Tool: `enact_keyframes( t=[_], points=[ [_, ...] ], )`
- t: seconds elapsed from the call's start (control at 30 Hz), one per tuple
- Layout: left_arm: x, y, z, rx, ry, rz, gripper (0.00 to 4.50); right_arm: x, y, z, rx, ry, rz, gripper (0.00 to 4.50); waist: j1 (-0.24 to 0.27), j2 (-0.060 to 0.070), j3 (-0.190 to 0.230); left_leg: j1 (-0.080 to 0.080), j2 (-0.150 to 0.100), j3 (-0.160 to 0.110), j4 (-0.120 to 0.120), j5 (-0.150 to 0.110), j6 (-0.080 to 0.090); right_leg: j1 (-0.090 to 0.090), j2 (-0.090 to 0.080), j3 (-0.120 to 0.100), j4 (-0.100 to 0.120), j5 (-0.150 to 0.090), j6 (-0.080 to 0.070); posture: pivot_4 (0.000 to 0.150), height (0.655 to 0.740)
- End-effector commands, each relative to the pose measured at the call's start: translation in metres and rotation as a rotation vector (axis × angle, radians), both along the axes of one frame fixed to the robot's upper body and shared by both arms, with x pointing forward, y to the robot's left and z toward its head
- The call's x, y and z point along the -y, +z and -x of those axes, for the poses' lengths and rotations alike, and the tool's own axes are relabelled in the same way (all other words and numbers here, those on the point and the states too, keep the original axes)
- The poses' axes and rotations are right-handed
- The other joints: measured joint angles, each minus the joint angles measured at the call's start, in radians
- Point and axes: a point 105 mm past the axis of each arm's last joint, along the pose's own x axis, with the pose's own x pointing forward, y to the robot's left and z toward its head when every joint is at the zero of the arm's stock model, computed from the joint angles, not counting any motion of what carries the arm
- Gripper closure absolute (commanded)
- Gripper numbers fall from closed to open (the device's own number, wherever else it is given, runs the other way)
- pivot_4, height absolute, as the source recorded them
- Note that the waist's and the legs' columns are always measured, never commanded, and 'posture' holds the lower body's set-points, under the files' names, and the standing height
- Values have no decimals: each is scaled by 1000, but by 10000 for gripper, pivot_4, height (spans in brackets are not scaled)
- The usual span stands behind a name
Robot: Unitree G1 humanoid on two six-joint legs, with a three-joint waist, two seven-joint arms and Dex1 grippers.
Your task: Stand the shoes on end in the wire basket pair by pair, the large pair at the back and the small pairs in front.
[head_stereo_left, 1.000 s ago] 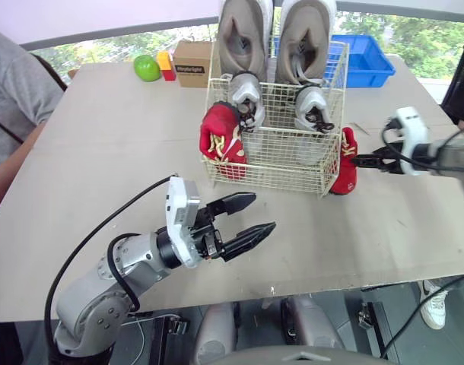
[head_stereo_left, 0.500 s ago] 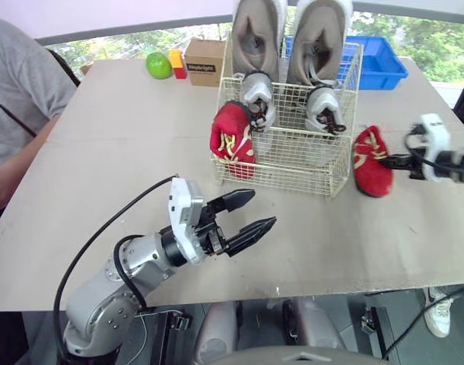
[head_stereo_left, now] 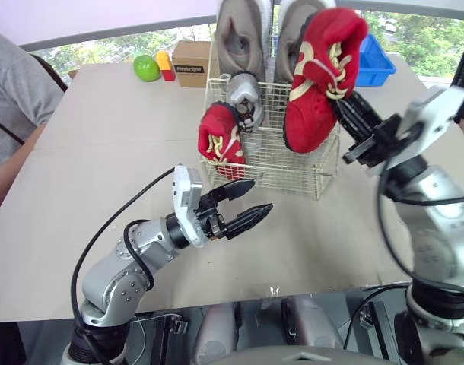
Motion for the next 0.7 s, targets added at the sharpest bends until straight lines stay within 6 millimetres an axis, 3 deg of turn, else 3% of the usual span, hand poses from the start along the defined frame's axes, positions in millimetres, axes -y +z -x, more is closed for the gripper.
enact_keyframes(
  t=[0.03,0.13,0.2,0.27,0.3,0.37,0.53,0.7],
  points=[
    [-8,8,5,47,-2,-16,4236,8,-9,0,125,-131,22,44652,1,-1,0,0,0,1,0,0,0,0,-1,1,-1,0,1,1500,7400],
    [-16,8,5,41,40,-9,4236,16,-50,-8,104,-223,98,44652,1,-3,-2,1,-2,0,0,0,0,0,-5,2,-1,-1,2,1500,7400],
    [-18,5,8,38,49,-20,4236,23,-89,-13,38,-266,143,44652,0,-6,-4,2,-1,1,0,0,1,1,-5,0,0,-1,1,1500,7400],
    [-21,2,11,33,56,-29,4236,21,-122,-9,-57,-219,161,44652,-2,-10,-9,4,-1,1,-1,0,1,3,-4,-1,1,-2,-1,1500,7400],
    [-22,1,12,32,59,-30,4236,19,-129,-6,-98,-187,135,44652,-5,-12,-12,5,0,1,-1,0,1,4,-3,-1,1,-3,-3,1500,7400],
    [-22,1,13,31,64,-30,4236,20,-127,-3,-127,-162,63,44652,-10,-14,-12,9,2,0,-1,0,0,6,0,1,1,-2,-5,1500,7400],
    [-19,-2,12,31,65,-27,4236,19,-123,-3,-149,-110,91,44652,-12,-13,-13,21,5,1,-1,0,0,13,1,5,2,-2,-4,1500,7400],
    [-16,-1,10,36,65,-21,4236,17,-108,0,-125,-84,101,44652,-12,-13,-13,20,5,2,-1,0,0,12,1,6,2,-3,-4,1500,7400]
  ],
)
